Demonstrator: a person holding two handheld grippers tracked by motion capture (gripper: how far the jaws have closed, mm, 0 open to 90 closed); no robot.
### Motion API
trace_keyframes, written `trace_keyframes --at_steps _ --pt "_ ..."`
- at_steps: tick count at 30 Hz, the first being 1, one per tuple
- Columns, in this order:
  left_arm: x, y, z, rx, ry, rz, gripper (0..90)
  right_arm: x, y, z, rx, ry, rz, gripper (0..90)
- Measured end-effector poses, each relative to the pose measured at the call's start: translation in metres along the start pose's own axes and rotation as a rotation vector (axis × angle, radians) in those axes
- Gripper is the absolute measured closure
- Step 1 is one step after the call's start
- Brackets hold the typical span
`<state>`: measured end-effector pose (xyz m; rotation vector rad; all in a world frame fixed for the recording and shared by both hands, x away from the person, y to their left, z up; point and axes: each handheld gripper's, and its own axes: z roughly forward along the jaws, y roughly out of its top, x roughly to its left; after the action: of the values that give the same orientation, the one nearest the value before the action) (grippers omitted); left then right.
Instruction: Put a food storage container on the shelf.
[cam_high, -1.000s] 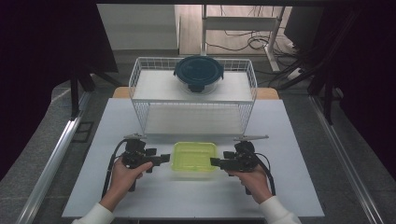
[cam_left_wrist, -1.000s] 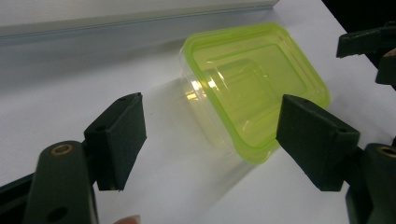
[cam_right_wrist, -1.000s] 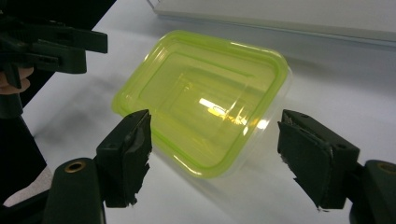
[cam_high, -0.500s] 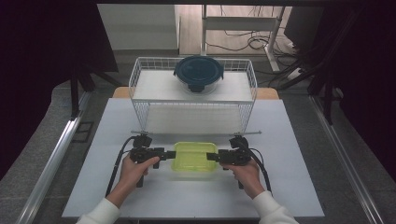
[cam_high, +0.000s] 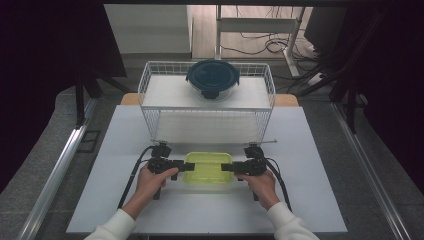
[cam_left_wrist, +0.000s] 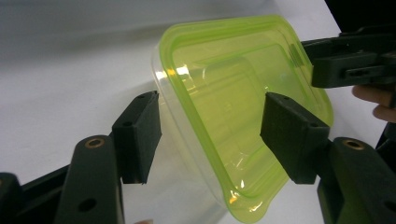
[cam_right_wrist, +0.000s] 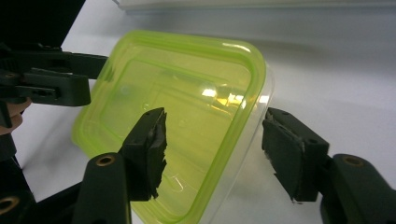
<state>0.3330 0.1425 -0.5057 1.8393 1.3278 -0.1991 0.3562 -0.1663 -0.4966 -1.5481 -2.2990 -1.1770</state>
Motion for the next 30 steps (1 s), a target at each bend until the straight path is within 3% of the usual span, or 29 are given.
trace_keyframes --at_steps 6,13,19,20,23,30 --pt "0.003 -0.002 0.005 0.015 -0.041 -0.041 43.0 -0.006 -0.003 0.006 0.012 0.039 0.052 45.6" --pt "0.003 -0.003 0.006 0.031 -0.028 -0.076 54.8 -0.011 -0.005 0.002 0.000 0.077 0.123 59.2" --pt "0.004 -0.005 0.002 0.014 -0.040 -0.103 61.3 -0.009 -0.006 -0.002 -0.004 0.075 0.130 63.9" --pt "0.003 -0.005 0.002 0.001 -0.041 -0.107 61.3 -0.008 -0.007 -0.004 -0.002 0.075 0.136 70.2" --pt "0.000 -0.005 -0.002 -0.012 -0.036 -0.095 64.3 -0.008 -0.009 -0.006 -0.014 0.067 0.141 73.5" --pt "-0.005 -0.006 -0.009 -0.029 -0.005 -0.067 72.1 0.002 -0.010 -0.014 -0.028 0.041 0.093 77.5"
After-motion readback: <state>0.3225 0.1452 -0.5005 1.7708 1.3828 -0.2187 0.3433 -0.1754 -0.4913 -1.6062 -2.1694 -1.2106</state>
